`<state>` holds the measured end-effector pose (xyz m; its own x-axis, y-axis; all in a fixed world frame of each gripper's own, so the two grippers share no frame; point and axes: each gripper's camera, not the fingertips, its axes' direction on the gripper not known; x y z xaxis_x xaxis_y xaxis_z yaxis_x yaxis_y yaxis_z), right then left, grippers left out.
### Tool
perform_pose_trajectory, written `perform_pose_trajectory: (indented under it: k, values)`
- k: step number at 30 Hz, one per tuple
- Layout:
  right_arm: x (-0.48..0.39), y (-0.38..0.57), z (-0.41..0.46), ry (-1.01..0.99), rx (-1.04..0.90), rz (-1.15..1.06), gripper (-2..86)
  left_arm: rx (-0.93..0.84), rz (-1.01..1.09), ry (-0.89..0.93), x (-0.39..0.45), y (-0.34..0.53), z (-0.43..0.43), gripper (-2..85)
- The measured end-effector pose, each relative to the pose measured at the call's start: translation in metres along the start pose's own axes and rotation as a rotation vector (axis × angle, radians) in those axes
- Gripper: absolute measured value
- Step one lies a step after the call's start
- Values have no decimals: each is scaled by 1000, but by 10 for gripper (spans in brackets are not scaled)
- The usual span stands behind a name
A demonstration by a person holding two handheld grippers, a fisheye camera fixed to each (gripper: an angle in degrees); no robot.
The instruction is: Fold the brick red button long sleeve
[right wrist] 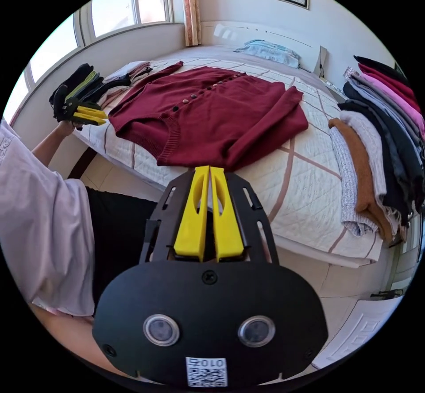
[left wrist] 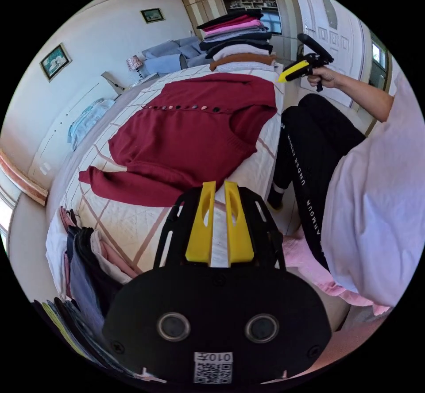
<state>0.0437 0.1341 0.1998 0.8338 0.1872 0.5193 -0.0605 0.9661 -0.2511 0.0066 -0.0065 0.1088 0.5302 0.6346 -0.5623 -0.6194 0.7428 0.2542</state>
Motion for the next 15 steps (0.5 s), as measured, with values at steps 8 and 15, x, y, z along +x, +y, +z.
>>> perform_pose_trajectory:
  k: [8,15]
  values:
    - [-29,-24,0,46,207,52,14,111,-476,-230,-127,16,-20,65]
    - [-49,-23,60,32,-66,78,17,67,-618,-348,-263,-11,29,104]
